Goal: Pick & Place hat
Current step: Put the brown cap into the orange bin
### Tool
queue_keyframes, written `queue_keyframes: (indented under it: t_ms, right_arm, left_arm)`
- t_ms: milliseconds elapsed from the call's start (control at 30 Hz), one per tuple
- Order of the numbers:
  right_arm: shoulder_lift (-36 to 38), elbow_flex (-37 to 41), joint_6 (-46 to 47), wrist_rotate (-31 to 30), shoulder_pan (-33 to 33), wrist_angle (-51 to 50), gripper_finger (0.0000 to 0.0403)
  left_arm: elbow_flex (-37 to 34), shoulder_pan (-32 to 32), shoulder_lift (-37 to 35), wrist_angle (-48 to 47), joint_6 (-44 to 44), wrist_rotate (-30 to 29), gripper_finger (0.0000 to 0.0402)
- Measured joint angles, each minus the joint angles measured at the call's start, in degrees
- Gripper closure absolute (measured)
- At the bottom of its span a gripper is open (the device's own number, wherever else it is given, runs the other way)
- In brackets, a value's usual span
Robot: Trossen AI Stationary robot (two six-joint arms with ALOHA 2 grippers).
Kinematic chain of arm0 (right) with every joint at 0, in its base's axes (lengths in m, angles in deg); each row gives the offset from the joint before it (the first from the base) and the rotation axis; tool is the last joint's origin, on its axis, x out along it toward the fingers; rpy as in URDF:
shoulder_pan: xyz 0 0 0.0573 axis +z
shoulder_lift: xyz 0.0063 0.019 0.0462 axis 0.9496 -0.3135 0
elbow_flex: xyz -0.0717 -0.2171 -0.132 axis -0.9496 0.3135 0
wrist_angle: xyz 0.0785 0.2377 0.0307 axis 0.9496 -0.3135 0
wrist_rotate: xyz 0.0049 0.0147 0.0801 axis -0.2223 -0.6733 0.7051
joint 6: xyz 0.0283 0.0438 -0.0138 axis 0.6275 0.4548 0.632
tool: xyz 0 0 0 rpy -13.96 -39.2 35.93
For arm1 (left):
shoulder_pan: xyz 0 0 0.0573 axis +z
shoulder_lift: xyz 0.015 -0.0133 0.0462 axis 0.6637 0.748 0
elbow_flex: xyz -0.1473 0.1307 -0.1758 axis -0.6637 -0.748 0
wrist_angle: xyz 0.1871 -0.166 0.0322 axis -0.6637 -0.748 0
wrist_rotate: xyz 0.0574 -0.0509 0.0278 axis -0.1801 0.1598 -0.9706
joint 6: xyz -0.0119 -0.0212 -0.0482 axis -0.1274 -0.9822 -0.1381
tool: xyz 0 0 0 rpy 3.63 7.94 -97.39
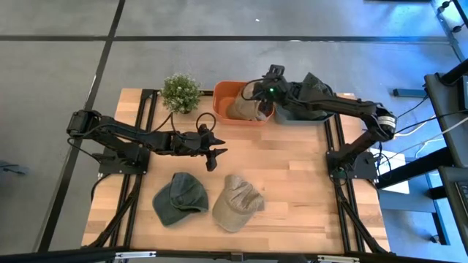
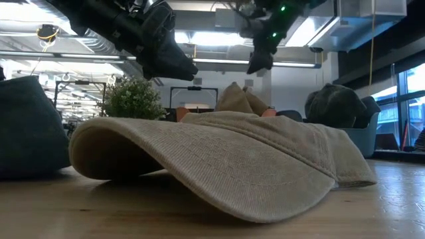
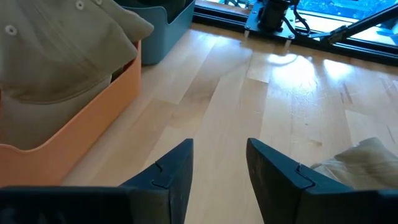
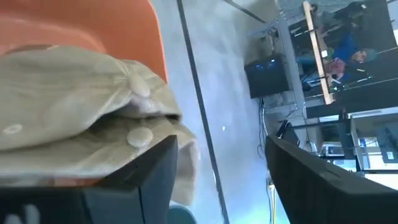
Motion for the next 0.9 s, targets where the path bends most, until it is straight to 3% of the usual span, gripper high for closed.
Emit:
queue_keyframes:
  t_ms: [167, 233, 400, 467, 533, 633, 900]
  right_arm:
    - [3.96, 0.00, 1.37, 0.51, 1.90, -2.78, 0.0156]
    - [5.76, 0.00, 4.51, 4.08, 3.34, -6.00, 0.0156]
    - [8.57, 0.13, 14.16, 26.07, 7.54, -15.93, 0.0155]
    - [9.03, 2.01, 14.78, 35.59, 9.32, -16.61, 0.0155]
    - [9.00, 5.34, 14.62, 40.95, 11.49, -14.94, 0.0155]
    - [8.89, 11.31, 15.12, 39.55, 14.65, -10.83, 0.0155]
    - [9.18, 20.36, 19.04, 24.82, 18.23, -2.27, 0.0155]
  left_arm:
    - [-0.02, -0.04, 0.00, 0.00, -0.01, 0.13, 0.0257]
    - [-0.02, -0.07, 0.00, 0.02, -0.70, 0.43, 0.0256]
    - [-0.02, -0.11, 0.00, 0.00, -3.61, 0.47, 0.0258]
    - [-0.02, -0.32, 0.00, 0.00, -5.79, 0.92, 0.0257]
    - [-0.02, -0.78, 0.13, 0.03, -7.70, 2.05, 0.0256]
    - [-0.02, -2.27, 1.61, 0.19, -7.82, 3.39, 0.0257]
    - [1.88, -6.58, 12.60, 8.18, -3.79, 10.54, 0.0256]
